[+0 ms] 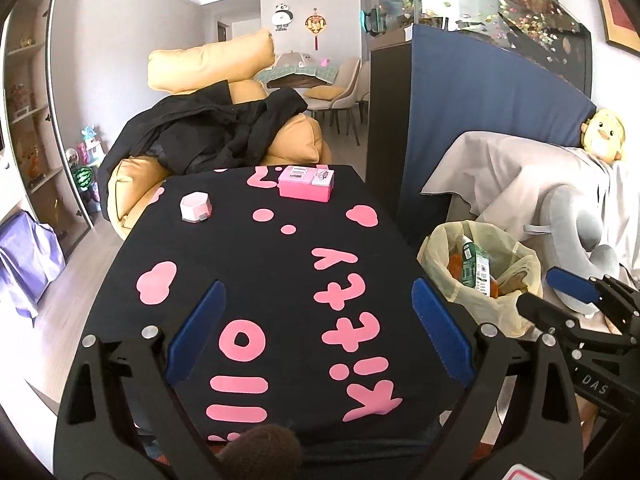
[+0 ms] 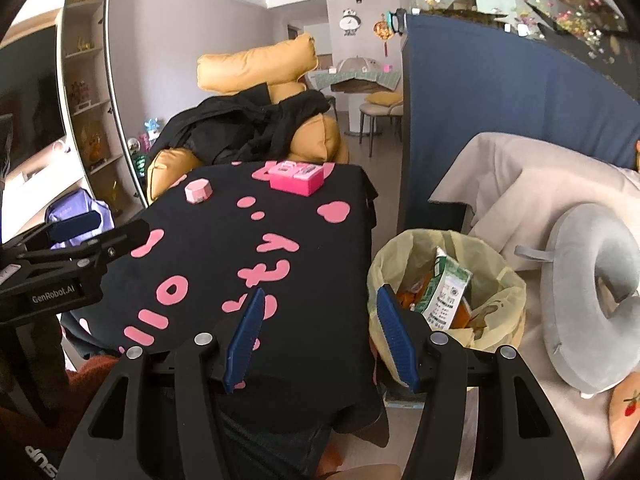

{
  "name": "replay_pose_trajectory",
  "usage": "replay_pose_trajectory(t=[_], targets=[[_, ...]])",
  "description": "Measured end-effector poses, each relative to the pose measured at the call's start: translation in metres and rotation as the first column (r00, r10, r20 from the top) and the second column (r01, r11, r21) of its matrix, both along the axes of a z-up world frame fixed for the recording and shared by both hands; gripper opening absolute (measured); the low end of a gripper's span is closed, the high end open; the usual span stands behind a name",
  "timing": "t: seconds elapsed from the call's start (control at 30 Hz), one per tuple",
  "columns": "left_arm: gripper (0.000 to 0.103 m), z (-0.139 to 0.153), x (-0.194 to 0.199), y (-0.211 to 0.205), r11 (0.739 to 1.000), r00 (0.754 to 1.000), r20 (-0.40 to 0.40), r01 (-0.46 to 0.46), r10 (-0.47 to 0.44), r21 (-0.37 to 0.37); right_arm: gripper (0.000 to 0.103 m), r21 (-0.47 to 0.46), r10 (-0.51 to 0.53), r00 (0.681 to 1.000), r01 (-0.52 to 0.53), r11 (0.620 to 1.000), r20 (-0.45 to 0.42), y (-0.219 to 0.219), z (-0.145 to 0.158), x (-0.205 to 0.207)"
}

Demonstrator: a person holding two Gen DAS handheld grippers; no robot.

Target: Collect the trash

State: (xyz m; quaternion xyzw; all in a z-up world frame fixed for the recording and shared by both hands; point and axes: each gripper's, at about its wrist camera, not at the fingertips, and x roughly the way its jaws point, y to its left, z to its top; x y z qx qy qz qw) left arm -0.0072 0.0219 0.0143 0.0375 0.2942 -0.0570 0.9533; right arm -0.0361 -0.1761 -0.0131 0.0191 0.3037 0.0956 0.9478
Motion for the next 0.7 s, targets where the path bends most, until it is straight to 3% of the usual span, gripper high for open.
replay_pose_trajectory(t=[0.23, 0.7], targets=[[0.09, 0.003, -0.004, -0.004, 1.0, 1.0, 0.022, 0.019, -0.019, 0.006, 0.055, 0.007, -0.017, 0.999, 0.017, 1.0, 0.046, -0.006, 0.01, -0.005], [0.09, 0.004, -0.004, -0.007, 1.0, 0.999, 0.026, 0.025, -0.025, 0.012, 0.055, 0.016, -0.027, 0.998, 0.026, 1.0, 0.055, -0.012, 0.012, -0.007]])
